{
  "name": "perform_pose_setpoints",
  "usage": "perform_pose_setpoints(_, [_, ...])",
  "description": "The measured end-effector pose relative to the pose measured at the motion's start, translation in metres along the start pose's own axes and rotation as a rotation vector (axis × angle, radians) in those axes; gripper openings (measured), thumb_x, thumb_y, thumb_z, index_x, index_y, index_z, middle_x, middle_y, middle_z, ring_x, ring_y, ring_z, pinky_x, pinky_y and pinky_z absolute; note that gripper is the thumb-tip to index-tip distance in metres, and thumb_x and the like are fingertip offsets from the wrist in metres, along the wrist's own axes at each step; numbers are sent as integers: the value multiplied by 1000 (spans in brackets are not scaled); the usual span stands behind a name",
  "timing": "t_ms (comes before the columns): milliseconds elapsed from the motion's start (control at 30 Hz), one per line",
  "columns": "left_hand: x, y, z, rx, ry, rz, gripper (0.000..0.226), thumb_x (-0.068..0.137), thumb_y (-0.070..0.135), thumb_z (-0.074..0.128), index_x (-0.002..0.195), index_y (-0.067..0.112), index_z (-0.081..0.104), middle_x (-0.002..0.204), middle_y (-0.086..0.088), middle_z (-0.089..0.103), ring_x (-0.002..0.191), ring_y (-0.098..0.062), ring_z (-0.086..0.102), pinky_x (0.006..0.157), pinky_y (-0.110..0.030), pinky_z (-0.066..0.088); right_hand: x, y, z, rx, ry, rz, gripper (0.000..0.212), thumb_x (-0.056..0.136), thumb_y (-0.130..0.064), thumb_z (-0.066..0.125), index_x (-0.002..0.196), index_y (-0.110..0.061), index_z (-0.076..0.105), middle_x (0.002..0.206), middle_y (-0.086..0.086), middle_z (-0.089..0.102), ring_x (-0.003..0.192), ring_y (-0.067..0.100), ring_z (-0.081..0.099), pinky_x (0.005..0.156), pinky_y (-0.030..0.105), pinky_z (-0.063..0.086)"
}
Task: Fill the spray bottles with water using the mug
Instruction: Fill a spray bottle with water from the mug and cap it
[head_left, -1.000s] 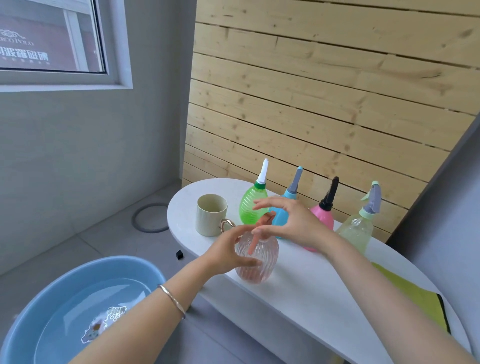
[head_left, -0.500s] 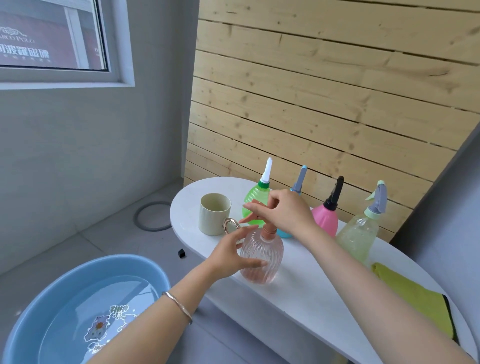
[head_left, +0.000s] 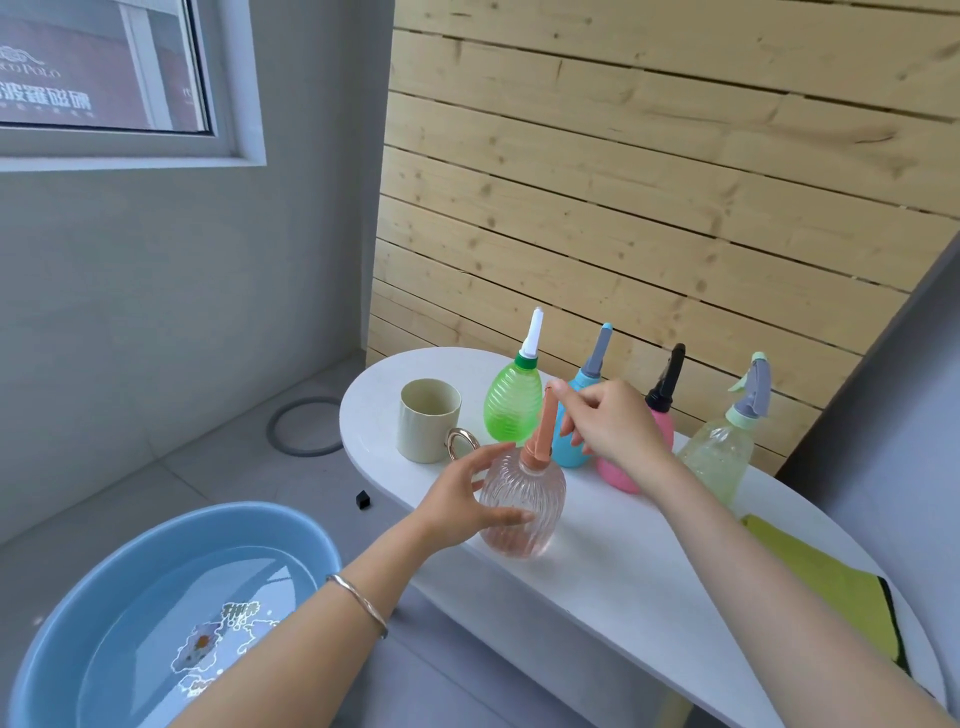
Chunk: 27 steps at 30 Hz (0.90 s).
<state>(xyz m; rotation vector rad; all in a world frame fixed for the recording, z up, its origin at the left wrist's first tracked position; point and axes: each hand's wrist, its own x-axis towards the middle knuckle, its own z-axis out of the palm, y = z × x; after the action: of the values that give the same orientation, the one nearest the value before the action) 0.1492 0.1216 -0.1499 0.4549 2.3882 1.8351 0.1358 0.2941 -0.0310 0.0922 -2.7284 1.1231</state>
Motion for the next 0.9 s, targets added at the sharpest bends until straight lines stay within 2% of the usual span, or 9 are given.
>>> perform_pose_setpoints(67, [-1,1,-1,8,1,-4,85,69,22,88,143,22,47,133,12,54,124,-4,48,95,-4,38,-5,13,-5,111,-59,29,32,93,-24,52,67,-18,70,69,-7,70,70,11,65,79,32,52])
perform_pose_setpoints(133, [-1,2,-1,0,5,-1,84,69,20,88,142,21,47,131,12,55,123,-4,49,98,-6,39,-14,24,-3,148,-278,-2,19,91,-15,55,100,-21,71,106,-11,70,106,6,60,99,26,42])
perform_pose_setpoints(200, [-1,2,-1,-5,6,1,84,69,19,88,142,20,48,131,11,56,123,-5,50,104,-13,39,-22,32,8,180,-443,-51,30,88,-21,66,118,-22,64,125,-16,61,122,-1,49,108,23,33])
perform_pose_setpoints(300, [-2,2,2,-6,5,-2,81,69,17,88,140,22,48,125,14,55,121,-6,50,90,-1,40,-29,38,29,386,-306,-31,23,81,-17,73,103,-22,68,105,-16,68,105,-8,58,105,23,40])
perform_pose_setpoints(467, [-2,1,1,-5,33,-7,72,69,17,88,128,31,49,118,21,56,115,-2,51,86,0,40,-36,31,61,427,153,13,24,70,-27,83,85,-20,66,82,-10,67,78,-7,60,71,7,42])
perform_pose_setpoints(600, [-3,0,4,-10,42,-2,72,69,15,88,126,34,50,119,24,55,111,7,50,87,0,39,-45,34,66,553,86,-8,19,82,-25,72,100,-22,65,98,-13,68,92,-12,59,77,3,40])
perform_pose_setpoints(700, [-2,0,5,-19,52,6,71,67,17,89,124,38,51,122,20,57,116,-1,53,94,-4,39,-46,40,58,588,-30,-89,18,89,-19,65,105,-27,65,107,-10,70,102,-8,59,88,10,42])
perform_pose_setpoints(833, [0,-2,6,-27,71,0,70,66,19,90,119,42,50,127,12,57,123,-14,52,100,-21,42,-45,42,66,457,106,-114,19,84,-25,71,88,-43,67,92,-27,70,99,-4,62,105,36,40])
perform_pose_setpoints(900, [-1,-1,8,-22,83,-2,70,67,18,90,121,38,50,128,11,56,124,-15,51,98,-21,42,-46,41,70,450,167,-110,21,81,-27,73,82,-47,68,89,-29,70,96,-1,63,103,37,41])
